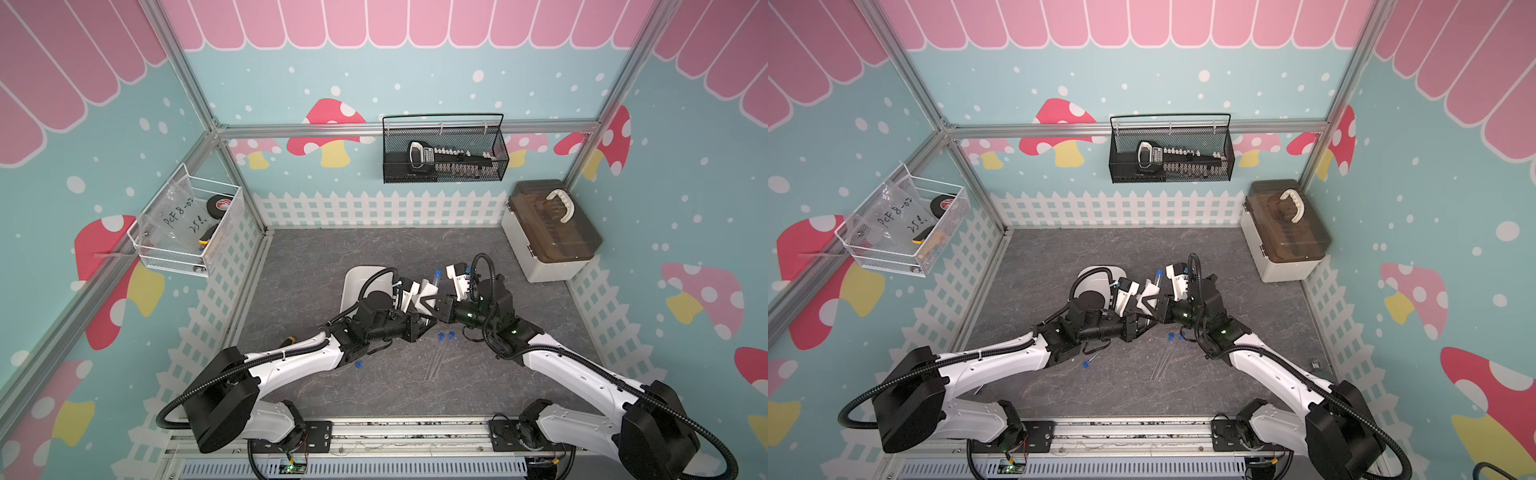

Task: Wipe the exteriors of test tubes
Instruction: Wipe the dirt from the test tube.

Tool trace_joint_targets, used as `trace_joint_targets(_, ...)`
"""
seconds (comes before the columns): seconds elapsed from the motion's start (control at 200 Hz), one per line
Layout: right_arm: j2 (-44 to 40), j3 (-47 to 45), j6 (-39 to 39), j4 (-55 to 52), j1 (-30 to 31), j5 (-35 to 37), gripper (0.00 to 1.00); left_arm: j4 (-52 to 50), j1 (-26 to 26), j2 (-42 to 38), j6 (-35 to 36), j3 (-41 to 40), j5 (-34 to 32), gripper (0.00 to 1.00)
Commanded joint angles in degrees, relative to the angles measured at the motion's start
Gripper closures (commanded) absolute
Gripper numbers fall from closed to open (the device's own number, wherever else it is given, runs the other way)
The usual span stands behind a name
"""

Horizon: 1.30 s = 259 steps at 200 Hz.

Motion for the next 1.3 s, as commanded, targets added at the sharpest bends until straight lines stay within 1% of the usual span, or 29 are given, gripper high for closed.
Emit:
trace_joint_targets(0.0,0.1,-0.4,-0.8,-1.6,0.1,1.8,0.79,3.3,0.5,-1.3,-0.6,0.2,1.1,0.88)
trace_joint_targets(0.185,0.9,4.1,-2.0,-2.9,-2.3,3.1,0.79,3.7,0.5,-1.6,-1.2,-1.2,1.4,0.88)
trace_joint_targets(0.39,4.1,9.5,-3.8,-4.1,-4.3,1.3,0.79,3.8,0.4,-1.7,-1.0,-1.6,1.6,0.88)
trace_joint_targets(0.585,5.7,11.9,-4.7,-4.4,-5.2,0.2,0.79,4.0,0.4,-1.8,-1.1,-1.5,1.6,0.88)
trace_joint_targets(0.751,5.2,11.0,-3.9,-4.3,-5.1,-2.0,0.79,4.1,0.4,-1.8,-1.0,-1.2,1.5,0.87)
trace_joint_targets(0.856,3.5,8.4,-2.3,-3.7,-4.2,-2.7,0.79,4.2,0.5,-1.8,-0.9,-1.1,1.0,0.87)
trace_joint_targets(0.981,0.6,4.3,-0.8,-3.7,-1.4,-0.5,0.78,4.2,0.7,-1.7,-0.8,-0.7,0.7,0.87)
trace_joint_targets(1.116,-0.2,0.9,0.6,-2.8,1.9,1.6,0.79,4.0,0.8,-1.4,-0.6,-0.2,0.8,0.87)
trace_joint_targets(1.291,0.6,-0.2,1.2,-1.2,2.5,3.8,0.78,3.9,0.8,-1.0,-0.9,-0.2,1.6,0.87)
